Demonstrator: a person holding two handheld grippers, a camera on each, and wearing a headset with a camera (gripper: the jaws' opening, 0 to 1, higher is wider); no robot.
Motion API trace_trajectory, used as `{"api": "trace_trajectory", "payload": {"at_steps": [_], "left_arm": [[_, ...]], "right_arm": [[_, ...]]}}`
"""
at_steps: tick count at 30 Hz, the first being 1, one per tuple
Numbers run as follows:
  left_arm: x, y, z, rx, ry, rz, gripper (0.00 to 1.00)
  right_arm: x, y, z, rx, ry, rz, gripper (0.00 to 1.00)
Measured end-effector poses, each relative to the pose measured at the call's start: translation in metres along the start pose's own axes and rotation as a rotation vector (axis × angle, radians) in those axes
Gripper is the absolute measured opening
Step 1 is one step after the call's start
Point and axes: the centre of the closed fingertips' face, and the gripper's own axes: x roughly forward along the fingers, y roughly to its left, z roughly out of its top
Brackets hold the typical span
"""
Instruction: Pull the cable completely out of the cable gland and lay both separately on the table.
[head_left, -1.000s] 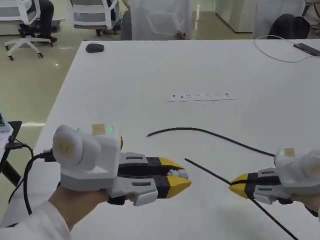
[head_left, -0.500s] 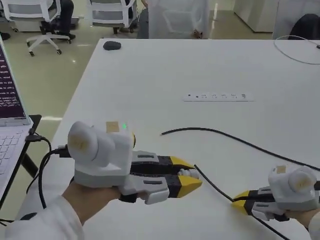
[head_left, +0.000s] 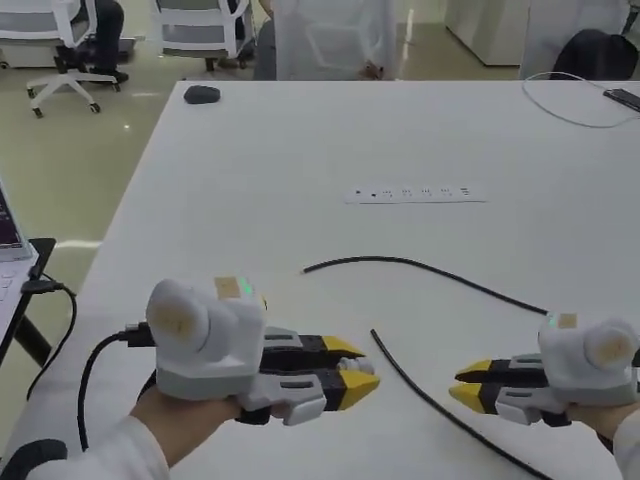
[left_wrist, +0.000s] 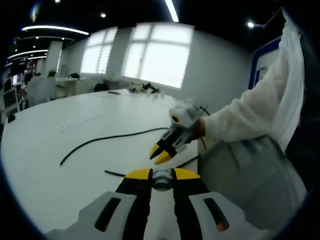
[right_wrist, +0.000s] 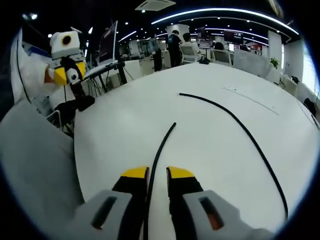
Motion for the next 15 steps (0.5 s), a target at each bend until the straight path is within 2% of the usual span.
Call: {"api": "trace_trajectory", "payload": {"at_steps": [2,3,8,11,13,15], "left_arm": [[0.006,0.005,-0.008,0.010,0.020,0.020,0.17],[0.015,0.011,-0.021,0.017,0.050,0.037,0.17],[0.039,0.026,-0.056,0.016,0.111,0.084,0.17],[0.051,0.033,-0.078,0.029,0.159,0.111,0.17],[0.054,0.036,-0.089,0.040,0.192,0.125,0.17],[0.059,0.037,-0.097,0.047,0.203,0.132,0.17]], "right_arm": [[-0.010,0.000,0.001,-0.009,-0.007,0.000,0.15],[-0.013,0.001,0.002,-0.014,-0.008,0.000,0.15],[-0.039,0.000,0.005,-0.017,-0.025,-0.003,0.18],[-0.061,-0.003,0.009,-0.011,-0.050,-0.027,0.18],[-0.073,-0.004,0.012,0.006,-0.071,-0.043,0.19],[-0.086,-0.005,0.015,0.016,-0.099,-0.071,0.19]]}}
